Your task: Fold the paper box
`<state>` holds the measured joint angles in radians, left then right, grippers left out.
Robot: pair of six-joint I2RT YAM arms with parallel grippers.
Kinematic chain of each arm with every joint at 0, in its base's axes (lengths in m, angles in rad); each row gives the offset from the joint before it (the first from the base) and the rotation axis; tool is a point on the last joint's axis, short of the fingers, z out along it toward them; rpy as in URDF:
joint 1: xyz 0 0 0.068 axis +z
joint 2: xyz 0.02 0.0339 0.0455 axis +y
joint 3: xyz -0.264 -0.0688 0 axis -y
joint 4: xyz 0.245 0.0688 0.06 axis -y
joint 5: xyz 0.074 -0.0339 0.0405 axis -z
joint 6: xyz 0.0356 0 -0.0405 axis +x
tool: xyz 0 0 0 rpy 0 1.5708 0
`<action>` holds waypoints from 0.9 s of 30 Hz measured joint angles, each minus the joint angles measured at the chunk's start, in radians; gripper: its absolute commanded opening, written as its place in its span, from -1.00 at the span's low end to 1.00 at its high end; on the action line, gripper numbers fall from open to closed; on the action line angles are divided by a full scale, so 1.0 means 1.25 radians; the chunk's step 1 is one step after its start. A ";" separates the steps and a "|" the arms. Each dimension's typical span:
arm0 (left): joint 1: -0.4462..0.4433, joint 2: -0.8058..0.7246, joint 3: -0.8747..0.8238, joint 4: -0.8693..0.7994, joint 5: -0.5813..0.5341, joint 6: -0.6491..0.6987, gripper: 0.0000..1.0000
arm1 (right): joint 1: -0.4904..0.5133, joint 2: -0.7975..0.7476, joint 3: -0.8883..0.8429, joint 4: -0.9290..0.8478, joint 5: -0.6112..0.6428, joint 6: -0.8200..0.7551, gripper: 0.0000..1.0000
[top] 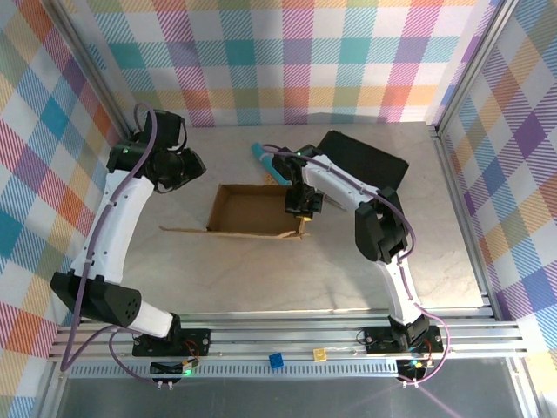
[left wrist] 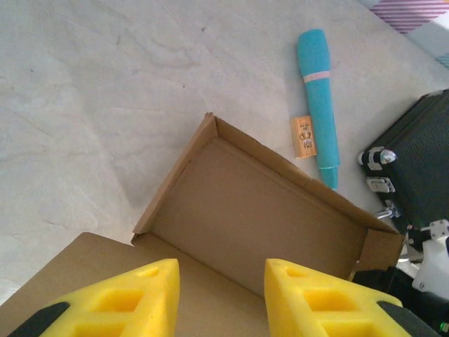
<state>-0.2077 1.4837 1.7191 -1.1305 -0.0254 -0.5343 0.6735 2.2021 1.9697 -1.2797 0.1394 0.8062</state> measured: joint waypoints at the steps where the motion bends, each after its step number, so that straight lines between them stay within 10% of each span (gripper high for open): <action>1: 0.000 0.017 0.000 -0.005 -0.007 0.018 -0.18 | 0.000 -0.002 -0.005 0.007 -0.002 0.000 -1.00; 12: 0.048 0.231 -0.015 -0.034 -0.008 0.193 -0.14 | 0.000 -0.174 -0.253 0.135 0.062 -0.149 -1.00; 27: 0.048 0.161 -0.254 0.067 0.228 0.263 -0.31 | -0.005 -0.198 -0.308 0.273 0.100 -0.294 -1.00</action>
<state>-0.1478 1.6852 1.4017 -1.0473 0.2596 -0.2054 0.6674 1.9541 1.5852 -0.9386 0.2642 0.4381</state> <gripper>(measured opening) 0.360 0.077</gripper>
